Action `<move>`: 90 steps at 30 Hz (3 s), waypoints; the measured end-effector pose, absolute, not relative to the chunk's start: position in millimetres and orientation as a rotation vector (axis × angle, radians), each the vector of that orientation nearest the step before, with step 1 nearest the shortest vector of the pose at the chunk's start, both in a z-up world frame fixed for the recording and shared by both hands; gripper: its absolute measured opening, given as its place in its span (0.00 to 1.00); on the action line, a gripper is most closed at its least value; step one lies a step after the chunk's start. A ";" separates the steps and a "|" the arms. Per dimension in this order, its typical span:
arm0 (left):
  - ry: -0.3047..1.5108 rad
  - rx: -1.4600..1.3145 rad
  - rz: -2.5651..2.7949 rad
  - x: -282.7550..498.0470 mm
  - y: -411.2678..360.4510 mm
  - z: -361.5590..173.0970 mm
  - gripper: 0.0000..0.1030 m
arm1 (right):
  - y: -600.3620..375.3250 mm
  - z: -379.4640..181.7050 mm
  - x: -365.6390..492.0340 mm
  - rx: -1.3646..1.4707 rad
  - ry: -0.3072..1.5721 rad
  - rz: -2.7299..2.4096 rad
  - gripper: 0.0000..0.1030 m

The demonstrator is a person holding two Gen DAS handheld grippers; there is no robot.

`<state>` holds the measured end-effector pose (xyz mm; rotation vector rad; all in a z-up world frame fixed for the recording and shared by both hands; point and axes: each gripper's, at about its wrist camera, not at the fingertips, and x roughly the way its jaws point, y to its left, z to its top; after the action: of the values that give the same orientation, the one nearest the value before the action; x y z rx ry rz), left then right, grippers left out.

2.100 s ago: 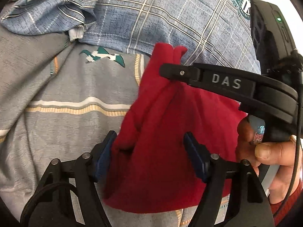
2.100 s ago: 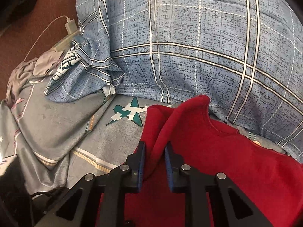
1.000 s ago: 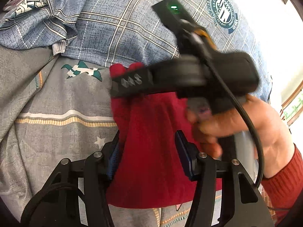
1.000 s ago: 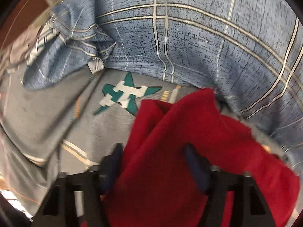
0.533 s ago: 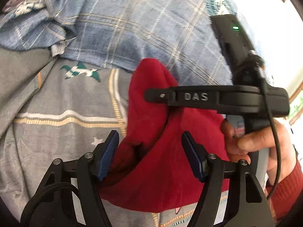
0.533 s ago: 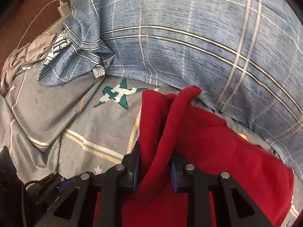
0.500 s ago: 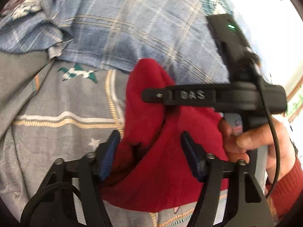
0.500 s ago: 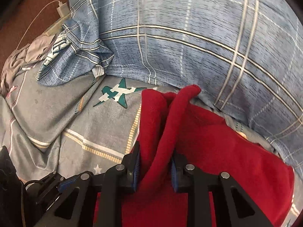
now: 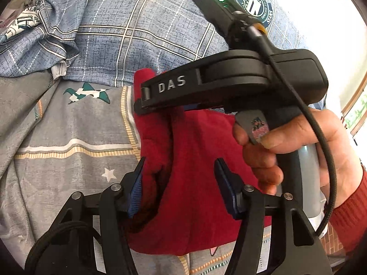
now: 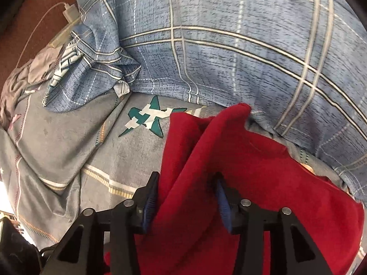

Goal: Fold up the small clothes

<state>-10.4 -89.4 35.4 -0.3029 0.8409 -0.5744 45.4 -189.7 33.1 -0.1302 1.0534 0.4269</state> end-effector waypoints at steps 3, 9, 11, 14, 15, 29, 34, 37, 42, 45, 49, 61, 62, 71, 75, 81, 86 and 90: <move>0.854 -0.298 -0.560 -9.9 -87.9 33.7 0.56 | -182.1 28.9 47.6 -0.175 1.044 0.415 0.41; 0.887 -0.326 -0.498 -2.7 -80.3 27.1 0.58 | -177.9 29.4 34.1 -0.269 0.982 0.399 0.26; 0.892 -0.343 -0.485 -1.6 -77.7 24.5 0.58 | -182.1 30.4 32.2 -0.257 0.980 0.402 0.25; 0.900 -0.369 -0.489 -0.4 -77.1 20.0 0.58 | -189.0 31.6 30.7 -0.242 0.985 0.410 0.25; 0.895 -0.370 -0.499 -1.3 -78.2 19.5 0.58 | -191.6 31.5 30.8 -0.236 0.992 0.412 0.25; 0.876 -0.328 -0.540 -3.1 -89.4 21.0 0.56 | -178.7 26.0 55.0 -0.210 1.062 0.390 0.46; 0.899 -0.366 -0.495 3.3 -81.1 17.9 0.57 | -182.1 24.8 45.8 -0.204 0.981 0.403 0.27; 0.898 -0.374 -0.479 2.0 -81.0 15.4 0.57 | -196.7 30.0 33.6 -0.160 0.926 0.415 0.19; 0.828 -0.318 -0.522 -19.4 -97.4 28.6 0.50 | -229.9 43.6 12.5 -0.065 0.866 0.435 0.16; 0.803 -0.303 -0.552 -29.2 -107.4 42.2 0.39 | -247.2 50.3 1.1 -0.020 0.831 0.422 0.15; 0.790 -0.218 -0.539 -43.7 -127.7 58.9 0.33 | -270.7 61.1 -11.7 0.048 0.803 0.426 0.14; 0.787 -0.119 -0.616 -67.3 -193.7 92.5 0.29 | -339.5 86.1 -47.1 0.070 0.740 0.370 0.14; 0.789 -0.119 -0.626 -68.5 -198.9 94.6 0.28 | -347.2 87.1 -50.1 0.075 0.736 0.363 0.14; 0.812 -0.057 -0.718 -88.7 -270.4 101.7 0.26 | -419.1 92.0 -68.0 0.109 0.709 0.296 0.14; 0.841 -0.037 -0.743 -93.9 -303.3 90.3 0.26 | -448.7 83.6 -67.9 0.135 0.720 0.262 0.14; 0.919 0.000 -0.746 -97.8 -341.6 61.5 0.26 | -474.3 46.2 -50.8 0.108 0.799 0.154 0.13; 0.948 0.036 -0.780 -105.2 -341.2 59.7 0.38 | -485.3 21.5 -48.9 0.156 0.821 0.114 0.15; 0.924 0.020 -0.814 -122.0 -305.1 77.5 0.57 | -498.9 32.3 -66.3 0.280 0.817 0.097 0.31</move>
<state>-122.0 -305.1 77.5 0.0202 0.9240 -0.8144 -66.3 -498.9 32.3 0.2804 0.8167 0.0975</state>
